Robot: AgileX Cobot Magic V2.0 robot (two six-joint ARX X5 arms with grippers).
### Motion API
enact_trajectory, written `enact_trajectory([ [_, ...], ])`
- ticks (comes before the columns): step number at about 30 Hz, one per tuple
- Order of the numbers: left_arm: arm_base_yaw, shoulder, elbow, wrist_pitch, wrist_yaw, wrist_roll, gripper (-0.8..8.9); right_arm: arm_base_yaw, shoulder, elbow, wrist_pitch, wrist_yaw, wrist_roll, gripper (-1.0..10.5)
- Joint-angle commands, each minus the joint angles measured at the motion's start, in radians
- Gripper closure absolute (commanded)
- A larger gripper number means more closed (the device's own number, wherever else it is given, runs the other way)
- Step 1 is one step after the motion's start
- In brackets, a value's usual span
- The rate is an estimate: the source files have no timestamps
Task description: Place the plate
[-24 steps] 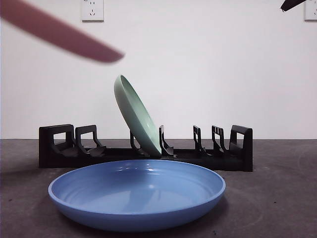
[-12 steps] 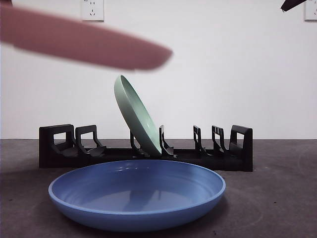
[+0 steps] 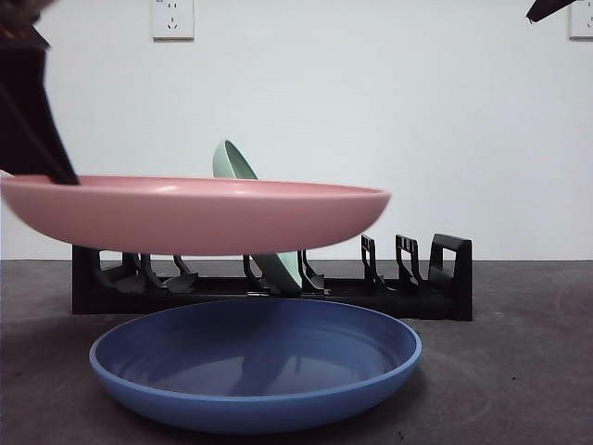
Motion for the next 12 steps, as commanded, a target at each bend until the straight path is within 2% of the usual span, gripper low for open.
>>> enact_trajectory([
  [1,-0.004,0.044,-0.005,0.051,0.008,-0.04,8.06,0.006,0.008,0.008,0.003,-0.001,-0.007,6.6],
  [12,-0.012,0.272,-0.01,0.175,0.008,-0.032,8.06,0.006,0.008,0.008,0.003,-0.001,-0.006,6.6],
])
